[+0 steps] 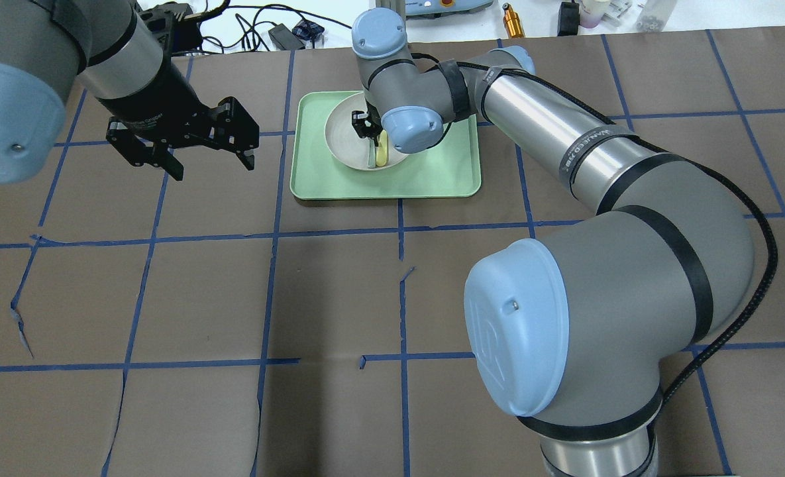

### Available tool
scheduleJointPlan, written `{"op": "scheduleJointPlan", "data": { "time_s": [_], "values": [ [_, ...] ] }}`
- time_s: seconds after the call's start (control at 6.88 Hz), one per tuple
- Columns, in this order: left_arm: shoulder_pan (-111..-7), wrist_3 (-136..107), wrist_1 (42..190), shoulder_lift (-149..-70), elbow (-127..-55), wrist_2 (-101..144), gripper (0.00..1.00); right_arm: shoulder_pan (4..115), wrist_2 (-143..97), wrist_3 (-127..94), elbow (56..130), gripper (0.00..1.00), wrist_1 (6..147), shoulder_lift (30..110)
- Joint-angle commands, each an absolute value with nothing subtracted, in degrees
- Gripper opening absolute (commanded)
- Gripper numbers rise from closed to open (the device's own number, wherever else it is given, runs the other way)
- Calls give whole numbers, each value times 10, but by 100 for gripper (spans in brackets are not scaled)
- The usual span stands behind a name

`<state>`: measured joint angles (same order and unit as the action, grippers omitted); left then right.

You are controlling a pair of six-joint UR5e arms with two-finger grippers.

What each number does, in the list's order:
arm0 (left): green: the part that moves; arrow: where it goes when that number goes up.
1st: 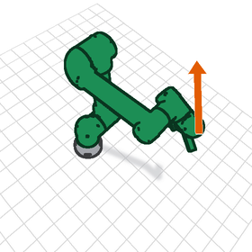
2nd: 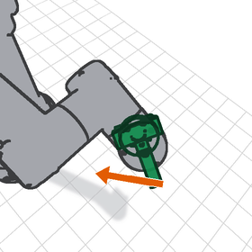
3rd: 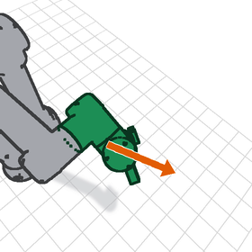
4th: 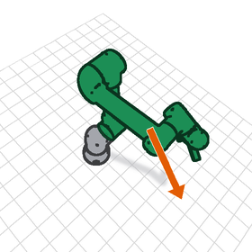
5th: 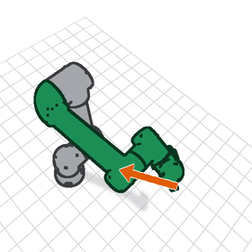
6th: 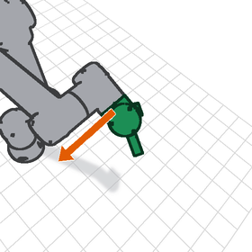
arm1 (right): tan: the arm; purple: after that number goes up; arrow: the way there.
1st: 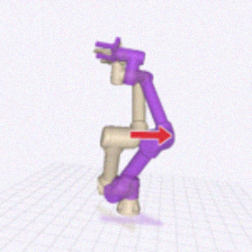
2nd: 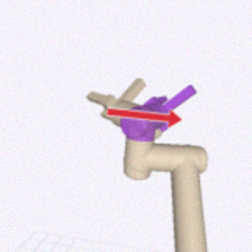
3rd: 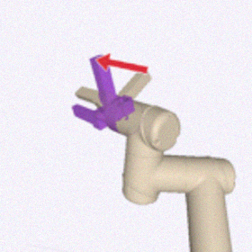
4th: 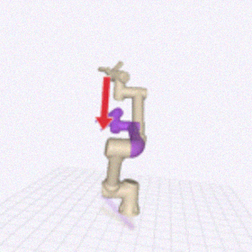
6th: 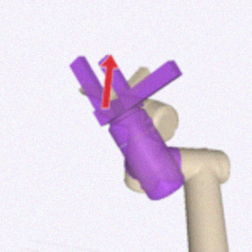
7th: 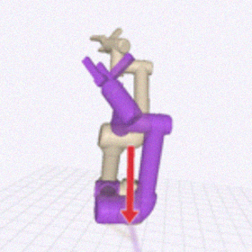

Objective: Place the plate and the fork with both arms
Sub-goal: 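Reach the right gripper over the plate and grasp the yellow fork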

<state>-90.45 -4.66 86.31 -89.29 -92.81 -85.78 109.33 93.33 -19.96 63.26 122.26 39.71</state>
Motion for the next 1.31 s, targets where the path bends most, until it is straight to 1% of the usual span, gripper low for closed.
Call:
{"op": "scheduleJointPlan", "data": {
  "time_s": [0.0,0.73,1.02,1.16],
  "values": [
    [-904,-46,863,-893,-928,-858,98,1093,922,-193,633,66,1225,393],
    [-904,-47,863,-893,-928,-858,98,1093,927,-180,634,66,1225,395],
    [-904,-46,863,-893,-928,-858,98,1093,928,-180,635,55,1225,395],
    [-904,-47,863,-893,-928,-858,98,1093,928,-179,635,55,1225,395]
  ]
}}
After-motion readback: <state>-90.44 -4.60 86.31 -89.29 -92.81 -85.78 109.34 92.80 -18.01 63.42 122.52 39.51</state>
